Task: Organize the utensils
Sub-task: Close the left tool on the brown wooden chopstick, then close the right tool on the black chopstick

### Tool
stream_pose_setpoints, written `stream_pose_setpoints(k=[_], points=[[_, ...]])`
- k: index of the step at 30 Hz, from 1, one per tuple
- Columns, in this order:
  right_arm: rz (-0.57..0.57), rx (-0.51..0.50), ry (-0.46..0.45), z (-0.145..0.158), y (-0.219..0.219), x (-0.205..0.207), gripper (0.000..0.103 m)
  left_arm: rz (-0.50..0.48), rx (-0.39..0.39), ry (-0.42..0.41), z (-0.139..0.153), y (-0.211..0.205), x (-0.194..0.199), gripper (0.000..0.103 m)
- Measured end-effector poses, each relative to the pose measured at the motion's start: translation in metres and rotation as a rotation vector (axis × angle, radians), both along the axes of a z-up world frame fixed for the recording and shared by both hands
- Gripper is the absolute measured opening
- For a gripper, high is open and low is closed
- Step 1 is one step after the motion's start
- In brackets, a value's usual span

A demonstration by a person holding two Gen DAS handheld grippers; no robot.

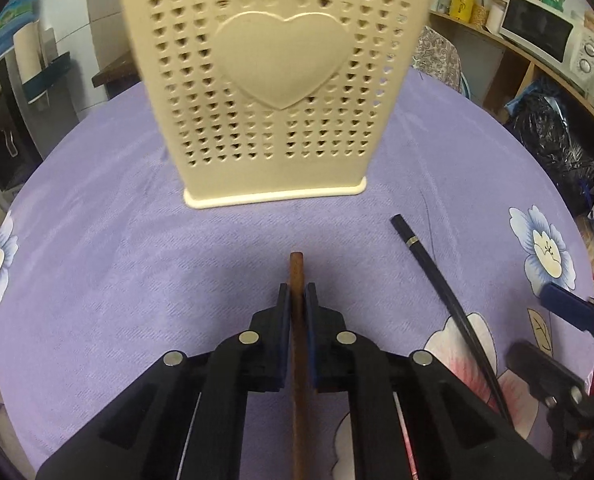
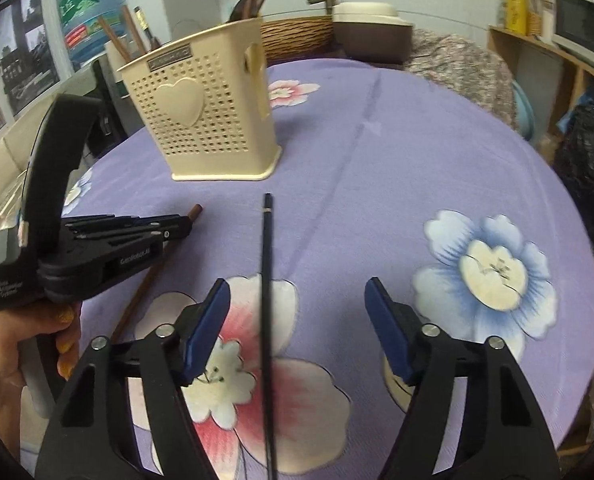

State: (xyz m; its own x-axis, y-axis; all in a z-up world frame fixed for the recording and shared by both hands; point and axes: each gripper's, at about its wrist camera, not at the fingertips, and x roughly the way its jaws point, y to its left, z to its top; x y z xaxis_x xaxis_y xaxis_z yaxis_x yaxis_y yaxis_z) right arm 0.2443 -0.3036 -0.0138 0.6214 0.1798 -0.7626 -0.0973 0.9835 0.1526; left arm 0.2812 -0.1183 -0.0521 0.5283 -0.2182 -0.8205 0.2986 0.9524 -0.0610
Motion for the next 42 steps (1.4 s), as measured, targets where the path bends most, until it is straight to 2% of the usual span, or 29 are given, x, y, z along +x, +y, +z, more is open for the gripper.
stream_pose_setpoints(k=[5, 9, 12, 14, 18, 24, 29, 32, 35, 42], points=[[0.085, 0.053, 0.089, -0.013, 0.012, 0.041, 0.043, 0.021, -0.009, 0.004, 0.002, 0.023, 0.000, 0.008], [0.103, -0.009, 0.112, -0.021, 0.025, 0.065, 0.027, 0.025, -0.009, 0.002, 0.002, 0.033, 0.000, 0.008], [0.107, -0.053, 0.100, -0.022, 0.032, 0.074, 0.022, 0.022, -0.011, 0.001, 0.003, 0.036, 0.000, 0.008], [0.103, -0.066, 0.095, -0.023, 0.035, 0.078, 0.020, 0.020, -0.003, -0.004, 0.001, 0.023, 0.005, 0.008], [0.089, -0.093, 0.077, -0.023, 0.036, 0.079, 0.011, 0.022, 0.002, -0.012, 0.001, 0.023, 0.004, 0.008], [0.088, -0.131, 0.051, -0.023, 0.040, 0.073, 0.009, 0.020, 0.034, -0.031, 0.001, 0.015, 0.003, 0.008], [0.071, -0.071, 0.053, -0.020, 0.034, 0.070, 0.008, 0.023, 0.049, -0.047, 0.002, 0.010, 0.000, 0.008], [0.067, -0.037, 0.030, -0.009, 0.029, 0.063, 0.008, 0.026, 0.032, -0.076, 0.010, 0.010, -0.003, 0.008], [0.065, 0.016, -0.002, 0.010, 0.020, 0.055, 0.008, 0.018, -0.009, -0.119, 0.028, 0.015, -0.011, 0.008], [0.077, 0.090, -0.143, 0.081, -0.001, 0.019, 0.008, 0.016, -0.116, -0.283, 0.100, 0.044, -0.048, 0.008]])
